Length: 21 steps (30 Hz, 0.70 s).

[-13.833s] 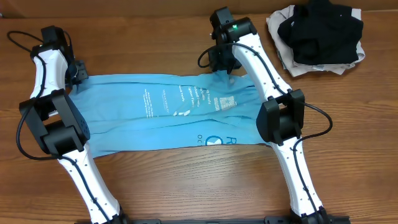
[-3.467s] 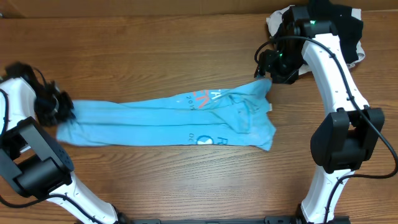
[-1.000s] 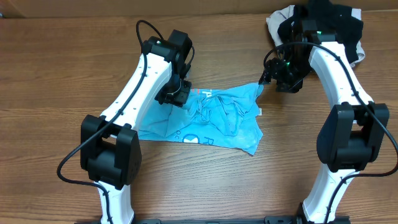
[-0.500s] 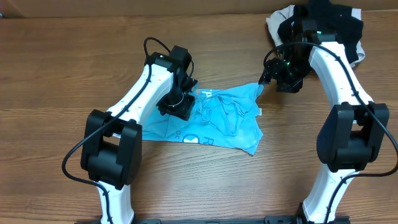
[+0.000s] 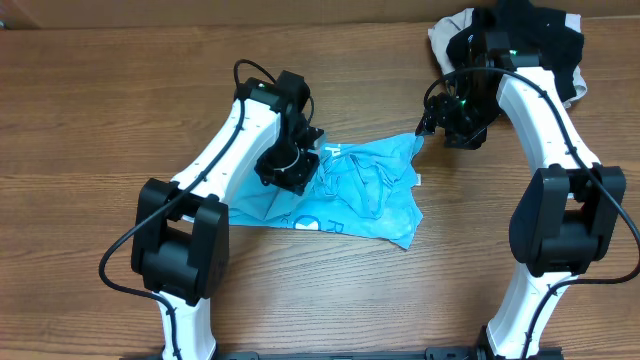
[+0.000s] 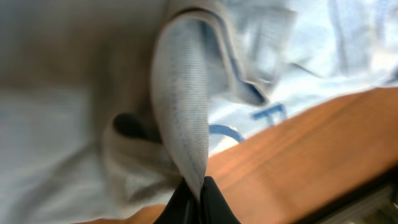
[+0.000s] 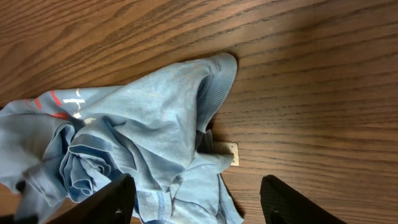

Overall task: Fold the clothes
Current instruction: 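Fold the strip's left end rightward over the middle with the left gripper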

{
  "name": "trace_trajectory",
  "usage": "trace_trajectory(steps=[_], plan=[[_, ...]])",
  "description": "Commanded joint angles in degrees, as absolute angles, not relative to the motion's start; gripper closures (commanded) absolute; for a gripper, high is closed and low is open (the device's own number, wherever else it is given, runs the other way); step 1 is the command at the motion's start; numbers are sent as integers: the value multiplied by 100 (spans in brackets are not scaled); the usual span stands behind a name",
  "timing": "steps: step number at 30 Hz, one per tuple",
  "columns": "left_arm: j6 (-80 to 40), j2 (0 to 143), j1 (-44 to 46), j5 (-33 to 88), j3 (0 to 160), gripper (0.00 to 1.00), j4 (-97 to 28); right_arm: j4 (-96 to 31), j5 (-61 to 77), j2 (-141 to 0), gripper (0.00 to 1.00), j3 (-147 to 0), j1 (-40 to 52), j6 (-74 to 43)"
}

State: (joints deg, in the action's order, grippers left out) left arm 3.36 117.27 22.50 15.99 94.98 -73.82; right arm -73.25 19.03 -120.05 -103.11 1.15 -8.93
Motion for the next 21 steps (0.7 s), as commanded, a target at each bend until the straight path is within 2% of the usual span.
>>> trace_trajectory(steps=[1, 4, 5, 6, 7, 8, 9, 10, 16, 21], plan=[[158, 11688, 2530, 2204, 9590, 96, -7568, -7310, 1850, -11893, 32, -10313, 110, -851], [38, 11688, 2735, 2213, 9588, 94, -7649, -7328, 1850, -11893, 31, -10313, 110, -851], [-14, 11688, 2823, 2213, 9588, 92, -7651, -7356, 1850, -11893, 32, -10313, 110, -851], [-38, 11688, 2895, 2215, 9588, 85, -7651, -7387, 1850, -11893, 32, -10313, 110, -851], [-45, 11688, 2969, 2213, 9588, 65, -7649, -7443, 1852, -11893, 31, -10313, 110, -851], [-45, 11688, 3059, 2209, 9588, 35, -7649, -7524, 1852, -11893, 32, -10311, 110, -854], [-43, 11688, 3120, 2209, 9588, 13, -7649, -7583, 1852, -11893, 32, -10311, 110, -854], [-45, 11688, 3201, 2211, 9588, 0, -7644, -7664, 1852, -11893, 31, -10300, 115, -851], [-43, 11688, 3444, 2158, 9588, 0, -7520, -7806, 1855, -11896, 30, -10066, 222, -851], [-196, 11688, 3267, 1804, 9839, 0, -7561, -7513, 1940, -11896, 28, -9564, 443, -851]])
